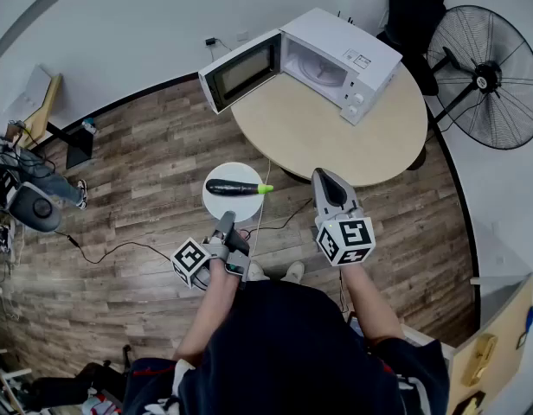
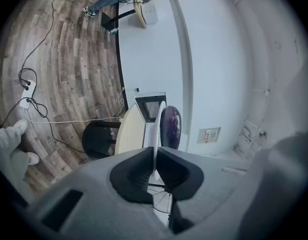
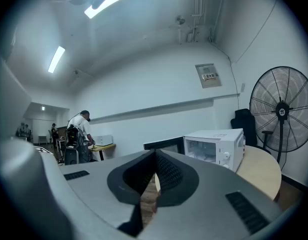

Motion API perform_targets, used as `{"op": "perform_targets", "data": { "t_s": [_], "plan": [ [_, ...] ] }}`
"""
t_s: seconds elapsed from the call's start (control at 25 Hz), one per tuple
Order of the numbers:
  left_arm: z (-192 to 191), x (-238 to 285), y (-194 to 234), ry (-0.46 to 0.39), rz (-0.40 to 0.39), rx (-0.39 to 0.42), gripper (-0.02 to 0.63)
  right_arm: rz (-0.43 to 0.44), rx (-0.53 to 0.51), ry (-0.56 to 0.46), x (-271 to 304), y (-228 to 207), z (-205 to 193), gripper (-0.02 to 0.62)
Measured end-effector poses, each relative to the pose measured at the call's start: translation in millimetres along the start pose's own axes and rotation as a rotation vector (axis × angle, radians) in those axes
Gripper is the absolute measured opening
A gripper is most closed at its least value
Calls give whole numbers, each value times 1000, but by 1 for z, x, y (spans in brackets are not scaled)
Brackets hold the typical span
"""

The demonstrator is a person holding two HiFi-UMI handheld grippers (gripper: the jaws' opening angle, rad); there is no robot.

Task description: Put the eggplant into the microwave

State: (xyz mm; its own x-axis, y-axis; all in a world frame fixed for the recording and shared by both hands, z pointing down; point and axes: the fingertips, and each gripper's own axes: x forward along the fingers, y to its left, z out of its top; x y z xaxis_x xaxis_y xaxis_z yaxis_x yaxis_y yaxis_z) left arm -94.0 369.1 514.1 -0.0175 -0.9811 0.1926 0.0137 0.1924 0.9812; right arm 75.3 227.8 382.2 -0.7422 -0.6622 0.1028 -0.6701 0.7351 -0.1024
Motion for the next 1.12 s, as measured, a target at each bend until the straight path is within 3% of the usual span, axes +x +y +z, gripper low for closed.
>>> {"op": "perform_targets", "data": {
  "t_s": [0.4,1.12],
  "plan": [
    [-13,3,0,-5,1,6,26,21,-52,-12,-7,-3,0,11],
    [-65,14,-2,-41,6,39,26,63,-44,2,-37,-47,-17,11]
  ]
}}
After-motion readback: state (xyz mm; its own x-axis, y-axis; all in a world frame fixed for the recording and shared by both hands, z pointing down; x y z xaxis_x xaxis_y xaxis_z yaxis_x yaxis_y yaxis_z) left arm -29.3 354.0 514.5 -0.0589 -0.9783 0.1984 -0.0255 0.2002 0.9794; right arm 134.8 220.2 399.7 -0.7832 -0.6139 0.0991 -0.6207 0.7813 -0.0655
